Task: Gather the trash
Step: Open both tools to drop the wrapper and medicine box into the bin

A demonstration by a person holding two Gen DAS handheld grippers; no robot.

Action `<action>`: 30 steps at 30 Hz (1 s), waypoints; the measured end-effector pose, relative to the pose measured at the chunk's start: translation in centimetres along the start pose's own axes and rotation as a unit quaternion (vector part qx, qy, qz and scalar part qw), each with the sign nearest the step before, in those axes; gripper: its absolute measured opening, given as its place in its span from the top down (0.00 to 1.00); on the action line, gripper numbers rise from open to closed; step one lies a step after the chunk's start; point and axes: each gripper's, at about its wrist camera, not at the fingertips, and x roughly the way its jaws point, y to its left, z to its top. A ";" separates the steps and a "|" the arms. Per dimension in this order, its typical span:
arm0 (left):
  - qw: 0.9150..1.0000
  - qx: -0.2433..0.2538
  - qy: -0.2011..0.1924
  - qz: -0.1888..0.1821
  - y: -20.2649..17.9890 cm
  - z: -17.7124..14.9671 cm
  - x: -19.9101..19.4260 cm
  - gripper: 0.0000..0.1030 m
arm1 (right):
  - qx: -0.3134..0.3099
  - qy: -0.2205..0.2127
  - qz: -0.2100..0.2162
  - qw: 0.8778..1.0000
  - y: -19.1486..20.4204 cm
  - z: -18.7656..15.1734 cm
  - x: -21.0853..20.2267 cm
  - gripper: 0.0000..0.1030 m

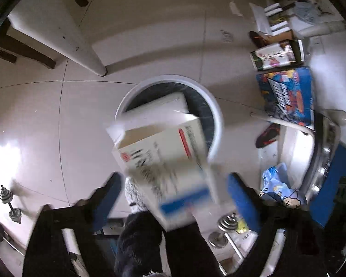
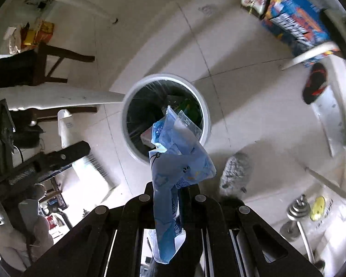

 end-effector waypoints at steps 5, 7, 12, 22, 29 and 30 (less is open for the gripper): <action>0.999 -0.004 -0.038 0.017 2.4 1.3 1.6 0.00 | -0.023 0.018 0.014 0.999 -0.5 3.0 6.5 0.81; 0.998 -0.004 -0.052 0.042 3.3 1.3 2.0 0.00 | -0.030 0.025 0.018 0.999 -0.3 3.5 8.4 0.49; 0.994 -0.002 -0.065 0.086 4.7 0.0 1.3 0.00 | -0.047 0.026 -0.001 0.999 0.2 4.2 10.7 0.05; 0.990 0.022 -0.060 0.123 4.0 -3.0 -1.7 0.00 | -0.089 0.000 -0.114 0.990 2.0 3.1 7.1 0.02; 0.990 0.033 -0.062 0.122 2.6 -4.9 -5.9 0.00 | -0.099 -0.021 -0.141 0.985 3.8 1.9 1.1 0.00; 0.990 0.035 -0.062 0.123 2.5 -5.3 -6.7 0.00 | -0.101 -0.023 -0.142 0.984 4.1 1.7 0.1 0.00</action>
